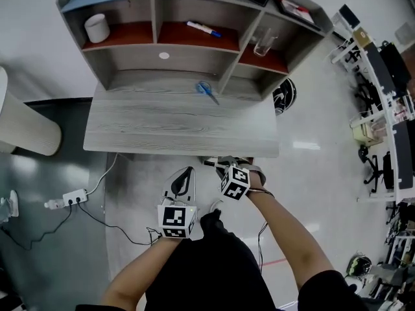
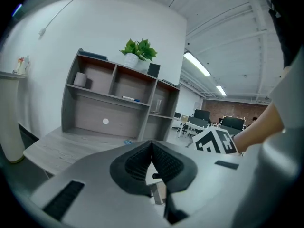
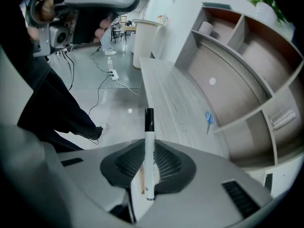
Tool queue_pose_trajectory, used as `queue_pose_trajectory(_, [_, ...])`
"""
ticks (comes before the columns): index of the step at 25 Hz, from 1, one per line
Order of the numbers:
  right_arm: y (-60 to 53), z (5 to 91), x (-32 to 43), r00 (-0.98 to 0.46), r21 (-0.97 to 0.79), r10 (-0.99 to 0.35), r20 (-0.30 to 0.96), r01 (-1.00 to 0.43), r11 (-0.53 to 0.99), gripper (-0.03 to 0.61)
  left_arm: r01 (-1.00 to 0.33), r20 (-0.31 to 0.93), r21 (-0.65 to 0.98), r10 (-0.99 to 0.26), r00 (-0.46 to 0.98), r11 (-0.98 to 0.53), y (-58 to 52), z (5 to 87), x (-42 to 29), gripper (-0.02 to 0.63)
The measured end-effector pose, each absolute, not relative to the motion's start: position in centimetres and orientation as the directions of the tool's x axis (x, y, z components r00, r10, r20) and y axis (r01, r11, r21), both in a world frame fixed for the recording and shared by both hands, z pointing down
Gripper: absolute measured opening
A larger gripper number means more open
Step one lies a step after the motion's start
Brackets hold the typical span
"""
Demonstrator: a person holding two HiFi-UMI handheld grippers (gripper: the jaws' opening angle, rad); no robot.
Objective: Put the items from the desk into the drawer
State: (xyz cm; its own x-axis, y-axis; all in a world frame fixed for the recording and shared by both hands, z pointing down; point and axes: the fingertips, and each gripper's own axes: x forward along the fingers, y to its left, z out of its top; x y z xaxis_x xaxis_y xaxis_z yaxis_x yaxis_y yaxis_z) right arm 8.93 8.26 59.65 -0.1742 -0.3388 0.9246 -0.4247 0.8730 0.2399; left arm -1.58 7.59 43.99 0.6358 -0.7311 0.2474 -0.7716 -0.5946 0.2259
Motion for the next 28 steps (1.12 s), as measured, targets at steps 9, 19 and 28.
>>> queue_pose_trajectory(9, [10.9, 62.3, 17.4, -0.230, 0.175, -0.295, 0.927, -0.431, 0.885, 0.077, -0.823, 0.291, 0.203, -0.770, 0.569, -0.531, 8.9, 45.3, 6.6, 0.005])
queue_pose_trajectory(19, [11.0, 66.6, 22.0, -0.259, 0.110, -0.269, 0.928, -0.500, 0.859, 0.077, -0.858, 0.322, 0.208, -0.795, 0.514, -0.471, 9.7, 47.0, 10.9, 0.005])
queue_pose_trajectory(28, [10.3, 73.8, 22.9, -0.210, 0.105, -0.266, 0.941, -0.567, 0.817, 0.077, -0.852, 0.346, 0.202, -0.779, 0.524, -0.483, 9.3, 49.4, 12.3, 0.005])
